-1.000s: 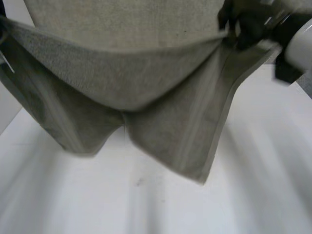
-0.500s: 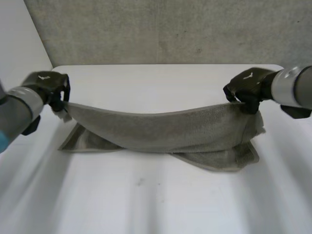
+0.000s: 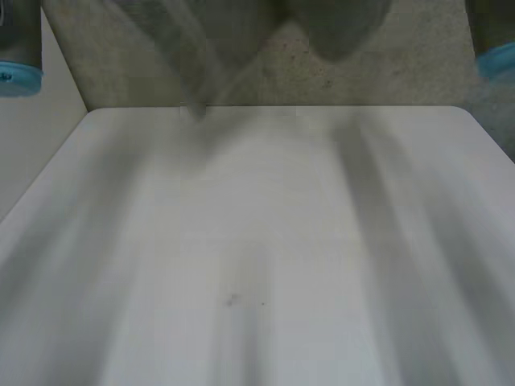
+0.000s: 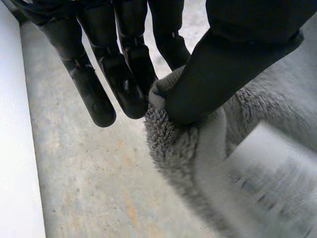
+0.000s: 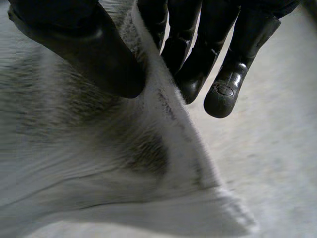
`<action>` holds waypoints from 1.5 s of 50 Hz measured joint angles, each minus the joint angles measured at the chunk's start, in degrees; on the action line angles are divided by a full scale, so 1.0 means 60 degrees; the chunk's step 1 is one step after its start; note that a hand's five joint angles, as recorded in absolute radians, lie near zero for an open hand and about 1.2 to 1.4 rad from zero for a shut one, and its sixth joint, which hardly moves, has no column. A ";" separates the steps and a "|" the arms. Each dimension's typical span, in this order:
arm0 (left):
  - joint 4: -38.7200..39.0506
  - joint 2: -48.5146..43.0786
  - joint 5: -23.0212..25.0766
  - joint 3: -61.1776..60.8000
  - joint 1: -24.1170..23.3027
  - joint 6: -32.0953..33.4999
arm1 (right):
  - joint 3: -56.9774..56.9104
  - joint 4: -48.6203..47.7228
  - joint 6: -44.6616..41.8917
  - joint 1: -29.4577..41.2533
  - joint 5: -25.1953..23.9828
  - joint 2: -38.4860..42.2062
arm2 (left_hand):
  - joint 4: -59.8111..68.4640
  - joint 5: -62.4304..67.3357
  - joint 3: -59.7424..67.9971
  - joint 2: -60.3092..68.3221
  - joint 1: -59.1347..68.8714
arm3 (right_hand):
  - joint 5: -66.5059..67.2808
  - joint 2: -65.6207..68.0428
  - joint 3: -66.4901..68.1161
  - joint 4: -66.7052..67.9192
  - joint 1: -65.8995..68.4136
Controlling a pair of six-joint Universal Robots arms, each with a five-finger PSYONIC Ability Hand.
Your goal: Fold the towel.
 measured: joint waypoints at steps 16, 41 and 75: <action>0.2293 -0.0139 0.2321 -0.7996 0.0523 0.0152 | 0.7731 0.1610 0.0211 -0.0167 -0.1181 -0.0005 | 0.0001 0.0000 0.0006 0.0005 0.0000 | 0.0001 0.0000 0.0000 0.0001 0.0000; 0.1741 0.2958 0.2978 -1.1607 0.1698 0.2484 | 1.2575 0.1119 0.0240 -0.1465 -0.1520 -0.2875 | 0.0002 0.0000 0.0008 0.0006 0.0000 | 0.0002 0.0000 0.0000 0.0001 0.0001; 0.2103 0.2909 0.2836 -1.2420 0.1659 0.1962 | 1.3809 -0.0444 0.0805 -0.2677 -0.1383 -0.1704 | 0.0002 0.0025 0.0008 0.0007 0.0055 | -0.0317 -0.0990 -0.0149 -0.0104 -0.0201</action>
